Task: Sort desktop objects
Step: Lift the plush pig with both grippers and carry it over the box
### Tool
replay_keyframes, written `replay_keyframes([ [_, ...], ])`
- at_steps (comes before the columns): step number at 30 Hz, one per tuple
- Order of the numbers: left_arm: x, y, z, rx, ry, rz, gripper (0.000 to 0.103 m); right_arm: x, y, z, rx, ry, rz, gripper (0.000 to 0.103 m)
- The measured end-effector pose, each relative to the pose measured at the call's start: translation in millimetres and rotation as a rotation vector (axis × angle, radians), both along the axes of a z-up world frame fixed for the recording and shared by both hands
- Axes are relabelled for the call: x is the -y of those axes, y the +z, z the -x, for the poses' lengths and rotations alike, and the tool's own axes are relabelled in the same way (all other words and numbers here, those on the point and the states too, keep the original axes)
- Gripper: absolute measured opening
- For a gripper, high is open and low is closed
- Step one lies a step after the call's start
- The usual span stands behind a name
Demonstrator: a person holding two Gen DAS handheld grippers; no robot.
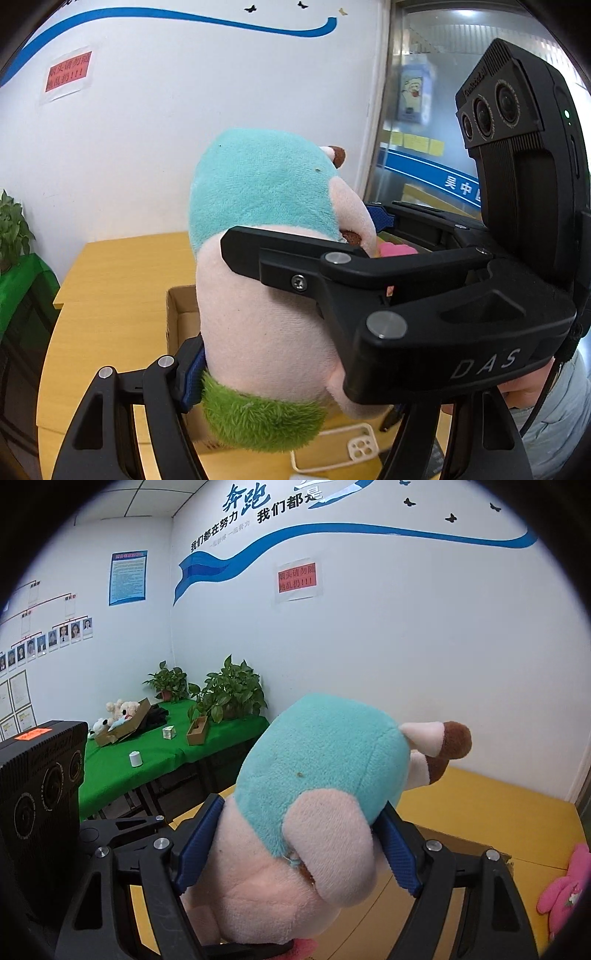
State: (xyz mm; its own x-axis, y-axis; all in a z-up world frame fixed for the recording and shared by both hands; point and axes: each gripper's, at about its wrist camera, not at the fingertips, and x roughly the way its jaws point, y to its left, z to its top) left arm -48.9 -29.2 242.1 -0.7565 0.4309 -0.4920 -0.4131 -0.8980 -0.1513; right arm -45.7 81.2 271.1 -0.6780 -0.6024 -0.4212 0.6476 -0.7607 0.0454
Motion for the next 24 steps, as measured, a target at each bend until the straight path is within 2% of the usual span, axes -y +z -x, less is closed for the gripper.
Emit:
replay_keyframes([
  [4, 9, -16, 43, 0.05, 0.025, -0.016, 0.077, 6, -19, 46, 0.047, 0.027, -0.021, 0.08],
  [10, 24, -58, 108, 0.162, 0.084, -0.013, 0.077, 22, -60, 109, 0.156, 0.075, -0.021, 0.08],
  [17, 39, -110, 183, 0.293, 0.12, -0.003, 0.077, 34, -117, 180, 0.277, 0.103, 0.017, 0.08],
  [24, 39, -163, 237, 0.423, 0.138, 0.019, 0.077, 29, -182, 230, 0.382, 0.083, 0.048, 0.08],
])
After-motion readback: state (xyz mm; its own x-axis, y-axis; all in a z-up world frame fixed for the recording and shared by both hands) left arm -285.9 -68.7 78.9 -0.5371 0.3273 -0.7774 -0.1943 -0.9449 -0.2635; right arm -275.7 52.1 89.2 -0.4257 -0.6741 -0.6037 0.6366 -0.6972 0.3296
